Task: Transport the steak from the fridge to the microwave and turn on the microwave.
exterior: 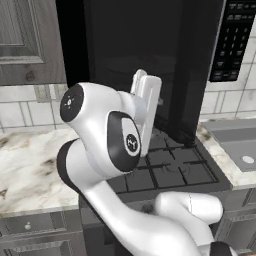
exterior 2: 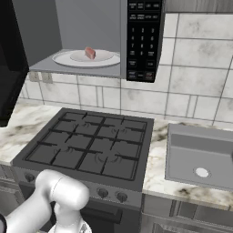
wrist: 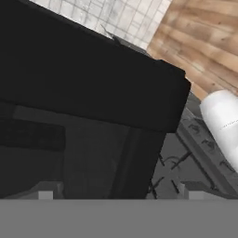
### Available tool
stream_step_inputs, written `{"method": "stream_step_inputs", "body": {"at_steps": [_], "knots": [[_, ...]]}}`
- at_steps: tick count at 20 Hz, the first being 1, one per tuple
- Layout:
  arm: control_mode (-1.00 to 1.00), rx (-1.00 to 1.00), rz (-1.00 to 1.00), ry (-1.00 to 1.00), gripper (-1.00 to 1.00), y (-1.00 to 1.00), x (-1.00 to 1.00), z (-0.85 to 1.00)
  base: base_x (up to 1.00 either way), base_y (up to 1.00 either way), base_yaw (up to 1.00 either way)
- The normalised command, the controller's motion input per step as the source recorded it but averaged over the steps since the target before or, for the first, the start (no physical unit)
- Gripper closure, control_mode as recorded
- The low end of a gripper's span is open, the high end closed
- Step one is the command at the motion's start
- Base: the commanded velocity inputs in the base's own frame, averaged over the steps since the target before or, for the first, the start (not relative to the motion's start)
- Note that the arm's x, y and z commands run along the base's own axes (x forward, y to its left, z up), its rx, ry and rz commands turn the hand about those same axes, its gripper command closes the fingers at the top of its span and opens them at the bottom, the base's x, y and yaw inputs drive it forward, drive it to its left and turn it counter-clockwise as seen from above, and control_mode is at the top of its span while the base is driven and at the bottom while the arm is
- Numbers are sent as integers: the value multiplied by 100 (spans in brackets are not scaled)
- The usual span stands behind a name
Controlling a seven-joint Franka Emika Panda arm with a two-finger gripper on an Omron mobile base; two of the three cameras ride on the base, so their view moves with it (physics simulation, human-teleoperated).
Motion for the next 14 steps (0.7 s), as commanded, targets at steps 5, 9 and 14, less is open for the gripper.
{"method": "stream_step_inputs", "body": {"at_steps": [5,9,14], "knots": [[-100,0,-14,0,-100,-58,25,0,0,0,0],[-100,0,-12,0,-100,-53,38,0,0,0,0],[-100,0,-8,-4,-100,-33,41,0,0,0,0]]}}
